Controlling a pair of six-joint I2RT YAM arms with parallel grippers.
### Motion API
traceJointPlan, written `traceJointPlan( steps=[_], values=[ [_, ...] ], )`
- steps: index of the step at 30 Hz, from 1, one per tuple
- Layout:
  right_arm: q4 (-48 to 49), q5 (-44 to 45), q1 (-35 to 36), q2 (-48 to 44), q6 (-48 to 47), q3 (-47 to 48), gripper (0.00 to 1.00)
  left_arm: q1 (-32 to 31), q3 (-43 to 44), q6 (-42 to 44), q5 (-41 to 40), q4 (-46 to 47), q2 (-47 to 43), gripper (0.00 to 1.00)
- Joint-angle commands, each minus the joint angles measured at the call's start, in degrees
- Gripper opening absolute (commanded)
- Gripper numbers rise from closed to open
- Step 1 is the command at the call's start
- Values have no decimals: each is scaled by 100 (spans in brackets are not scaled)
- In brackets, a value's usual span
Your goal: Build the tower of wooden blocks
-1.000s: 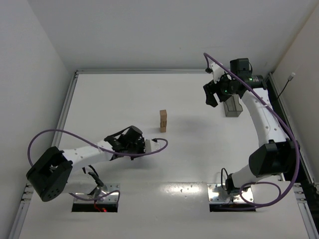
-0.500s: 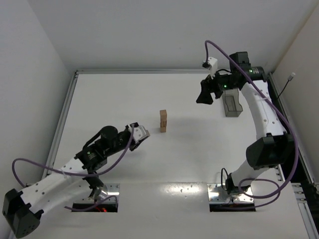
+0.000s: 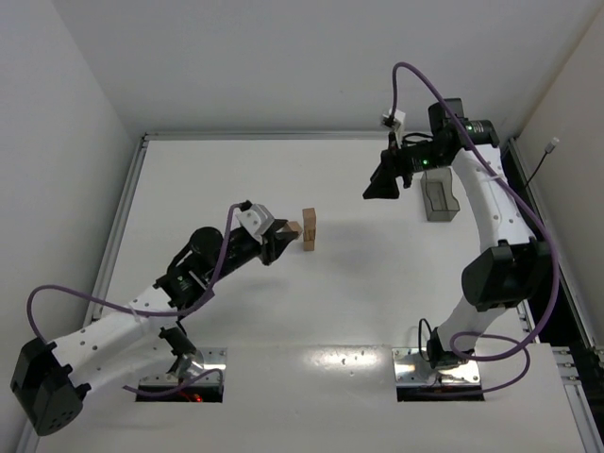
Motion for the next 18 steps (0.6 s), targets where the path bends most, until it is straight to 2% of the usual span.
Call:
traceJointPlan(
  steps=[1, 6, 10, 14, 15, 16, 18],
  values=[
    [13, -312, -43, -158, -233, -21, 69, 2, 223, -572, -61, 1247, 226, 0],
    [136, -250, -43, -272, -233, -197, 69, 55, -189, -695, -622, 2458, 332, 0],
    [189, -250, -43, -272, -233, -198, 69, 55, -410, -362, -957, 2874, 384, 0],
    [189, -137, -43, -272, -180, -198, 69, 116, -86, -308, -1010, 2349, 568, 0],
    [189, -136, -43, -272, -180, -198, 69, 117, 115, -221, -880, 2042, 639, 0],
    [189, -84, -43, -272, -180, -198, 69, 117, 352, -142, -791, 1273, 718, 0],
    [189, -31, -43, -272, -180, -198, 69, 117, 1239, 191, -650, 444, 1051, 0]
  ],
)
